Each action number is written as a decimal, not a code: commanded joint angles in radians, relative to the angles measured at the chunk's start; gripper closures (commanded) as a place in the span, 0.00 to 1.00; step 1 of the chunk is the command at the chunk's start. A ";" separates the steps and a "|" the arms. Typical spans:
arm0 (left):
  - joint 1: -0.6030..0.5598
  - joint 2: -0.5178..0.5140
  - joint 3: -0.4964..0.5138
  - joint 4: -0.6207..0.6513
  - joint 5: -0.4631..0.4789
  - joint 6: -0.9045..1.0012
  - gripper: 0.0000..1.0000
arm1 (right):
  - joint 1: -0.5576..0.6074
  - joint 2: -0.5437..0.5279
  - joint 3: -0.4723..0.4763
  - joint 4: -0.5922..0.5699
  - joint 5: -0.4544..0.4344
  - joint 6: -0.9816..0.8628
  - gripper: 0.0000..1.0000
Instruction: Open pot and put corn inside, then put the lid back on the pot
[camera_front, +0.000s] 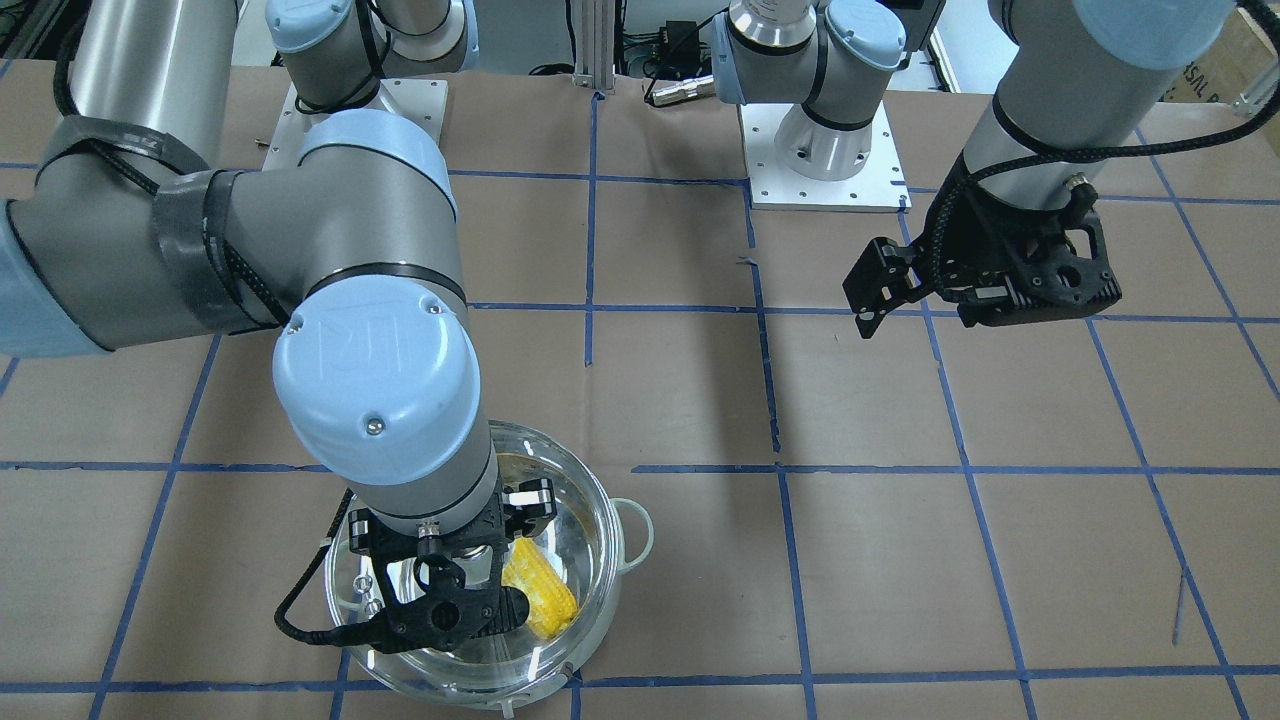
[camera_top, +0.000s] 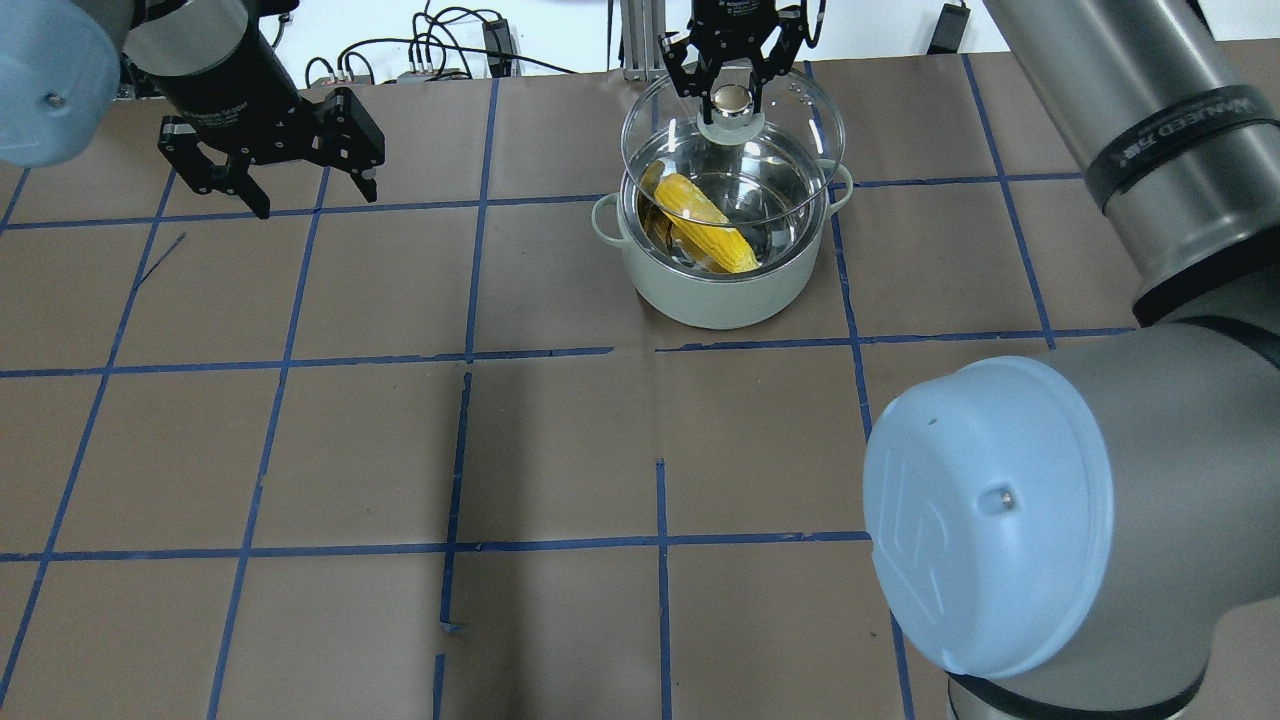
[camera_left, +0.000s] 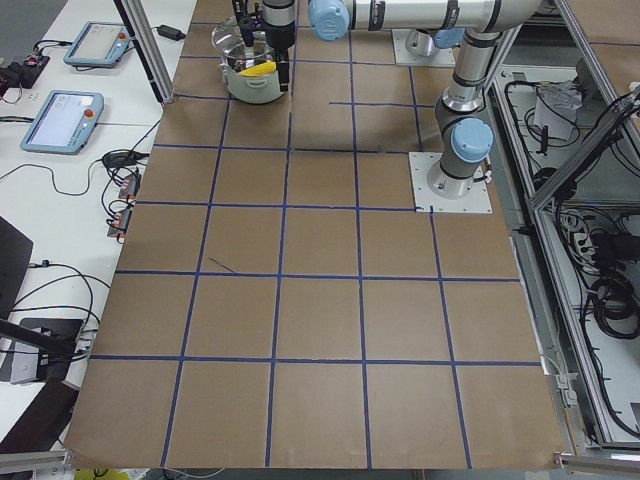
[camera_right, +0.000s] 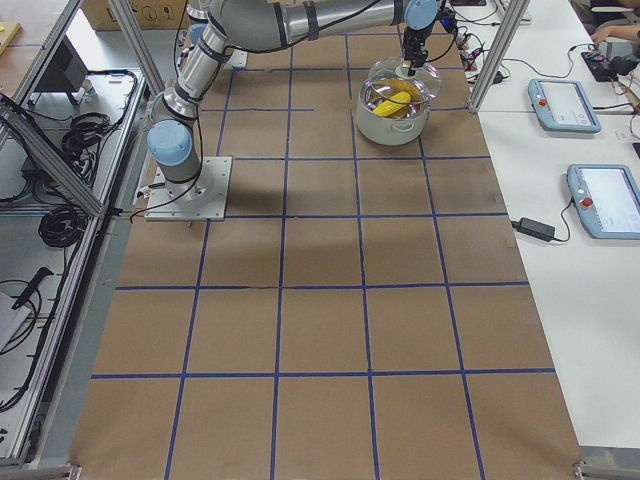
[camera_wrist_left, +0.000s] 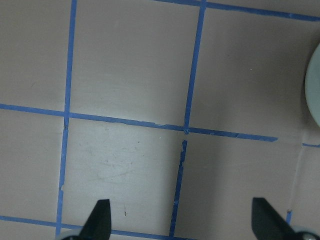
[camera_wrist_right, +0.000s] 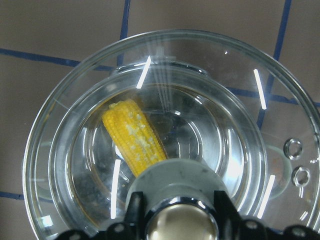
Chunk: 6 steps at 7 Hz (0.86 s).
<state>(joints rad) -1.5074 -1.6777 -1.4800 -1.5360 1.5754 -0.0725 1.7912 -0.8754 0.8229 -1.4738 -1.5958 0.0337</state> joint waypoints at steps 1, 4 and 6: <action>0.006 0.001 -0.002 0.000 0.000 0.028 0.00 | 0.002 -0.007 0.047 0.000 0.002 -0.008 0.94; 0.006 0.000 -0.022 0.000 0.003 0.028 0.00 | 0.004 -0.001 0.048 -0.010 0.057 -0.003 0.94; 0.006 0.000 -0.005 -0.001 0.031 0.028 0.00 | -0.001 0.001 0.065 -0.014 0.063 -0.008 0.95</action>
<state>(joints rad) -1.5018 -1.6782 -1.4939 -1.5358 1.5892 -0.0453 1.7936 -0.8746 0.8770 -1.4838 -1.5384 0.0279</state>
